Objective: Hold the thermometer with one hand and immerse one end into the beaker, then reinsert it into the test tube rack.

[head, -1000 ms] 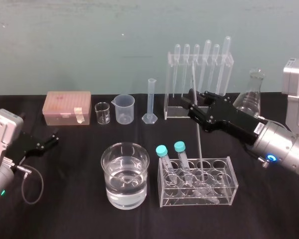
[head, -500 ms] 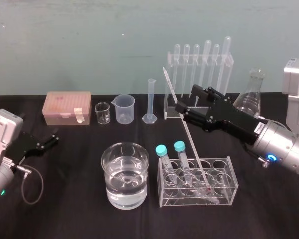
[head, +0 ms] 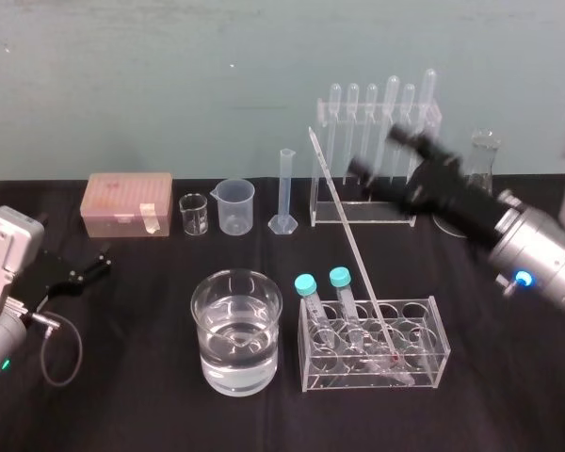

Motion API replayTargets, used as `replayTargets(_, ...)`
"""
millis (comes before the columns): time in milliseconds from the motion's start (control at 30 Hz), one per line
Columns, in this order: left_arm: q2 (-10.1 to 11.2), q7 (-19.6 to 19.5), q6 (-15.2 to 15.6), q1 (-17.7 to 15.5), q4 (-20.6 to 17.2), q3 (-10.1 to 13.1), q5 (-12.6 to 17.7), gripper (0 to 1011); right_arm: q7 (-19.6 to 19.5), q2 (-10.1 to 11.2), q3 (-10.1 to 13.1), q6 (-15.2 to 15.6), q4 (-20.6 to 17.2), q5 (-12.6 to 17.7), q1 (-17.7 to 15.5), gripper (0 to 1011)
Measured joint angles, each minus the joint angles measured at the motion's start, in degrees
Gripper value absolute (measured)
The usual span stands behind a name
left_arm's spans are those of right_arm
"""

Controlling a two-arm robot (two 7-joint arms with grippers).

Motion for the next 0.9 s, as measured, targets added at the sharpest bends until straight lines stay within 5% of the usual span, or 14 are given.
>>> replayTargets(133, 0.0, 0.0, 0.0, 0.0, 0.0, 0.0, 0.0, 1008, -6.96, -1.64, 2.89, -2.09, 0.11, -2.63, -0.79, 1003)
replayTargets(200, 0.0, 0.0, 0.0, 0.0, 0.0, 0.0, 0.0, 1008, -14.54, -2.31, 4.0, -1.19, 0.71, -6.9, -1.39, 1003)
replayTargets(267, 0.0, 0.0, 0.0, 0.0, 0.0, 0.0, 0.0, 1008, -20.95, -2.13, 3.69, 1.87, 2.01, -12.31, -1.65, 1003)
replayTargets(367, 0.0, 0.0, 0.0, 0.0, 0.0, 0.0, 0.0, 1008, -24.69, -1.52, 2.33, 7.21, 3.79, -16.19, -1.8, 1003)
replayTargets(567, 0.0, 0.0, 0.0, 0.0, 0.0, 0.0, 0.0, 1008, -25.23, -1.13, 0.73, 12.19, 5.38, -18.98, -1.75, 1003)
replayTargets(900, 0.0, 0.0, 0.0, 0.0, 0.0, 0.0, 0.0, 1008, -25.23, -1.15, 0.92, 11.7, 5.24, -18.73, -1.76, 1003)
